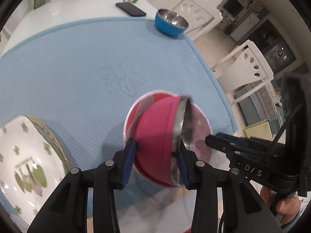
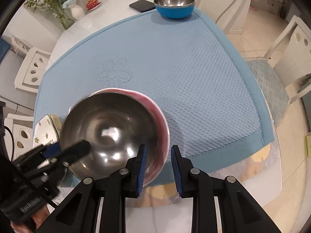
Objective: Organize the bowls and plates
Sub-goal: 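Carry the magenta steel bowl and lower it into the pink bowl, then open the right gripper and pull back from the nested bowls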
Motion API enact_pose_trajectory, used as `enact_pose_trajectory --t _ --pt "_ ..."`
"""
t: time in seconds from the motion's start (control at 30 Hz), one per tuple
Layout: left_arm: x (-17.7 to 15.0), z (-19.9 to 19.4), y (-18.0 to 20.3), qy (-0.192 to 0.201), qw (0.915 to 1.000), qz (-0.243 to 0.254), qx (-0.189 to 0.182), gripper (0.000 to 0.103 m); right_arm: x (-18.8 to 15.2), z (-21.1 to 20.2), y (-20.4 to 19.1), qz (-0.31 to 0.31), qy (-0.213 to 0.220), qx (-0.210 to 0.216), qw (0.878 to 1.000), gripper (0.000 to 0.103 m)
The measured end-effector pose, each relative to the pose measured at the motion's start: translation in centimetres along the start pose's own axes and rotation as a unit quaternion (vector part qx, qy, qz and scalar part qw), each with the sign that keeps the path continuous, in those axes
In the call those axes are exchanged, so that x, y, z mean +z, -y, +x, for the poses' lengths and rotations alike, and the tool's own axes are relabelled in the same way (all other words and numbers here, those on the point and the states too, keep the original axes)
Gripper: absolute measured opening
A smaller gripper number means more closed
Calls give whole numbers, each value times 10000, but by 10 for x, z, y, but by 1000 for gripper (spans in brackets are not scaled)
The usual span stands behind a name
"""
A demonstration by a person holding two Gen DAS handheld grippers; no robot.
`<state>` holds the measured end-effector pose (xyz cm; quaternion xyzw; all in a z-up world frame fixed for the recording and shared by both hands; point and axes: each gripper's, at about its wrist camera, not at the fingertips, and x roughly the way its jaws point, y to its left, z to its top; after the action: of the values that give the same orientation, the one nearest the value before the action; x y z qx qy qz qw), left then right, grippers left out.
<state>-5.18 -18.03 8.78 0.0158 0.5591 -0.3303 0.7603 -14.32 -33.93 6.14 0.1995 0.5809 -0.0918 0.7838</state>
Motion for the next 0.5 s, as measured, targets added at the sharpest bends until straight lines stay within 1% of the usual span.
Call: enact_pose_trajectory --t 0.07,0.17,0.27,0.33,0.5 --pt "4 -9 -5 123 9999 -29 -5 36 1 0 3 73 -8 31 10000 25" --pt "5 -15 -15 236 9995 -91 206 37 2 -2 8 141 -6 59 9999 25" --pt "3 -8 -25 99 9994 -256 223 37 0 -2 7 179 -19 174 9997 25" --pt "1 -3 -28 59 9993 -298 226 37 0 -3 5 155 -6 165 9997 25" --pt "-8 -3 -22 12 9997 -201 129 37 -1 -5 1 70 53 211 9997 25"
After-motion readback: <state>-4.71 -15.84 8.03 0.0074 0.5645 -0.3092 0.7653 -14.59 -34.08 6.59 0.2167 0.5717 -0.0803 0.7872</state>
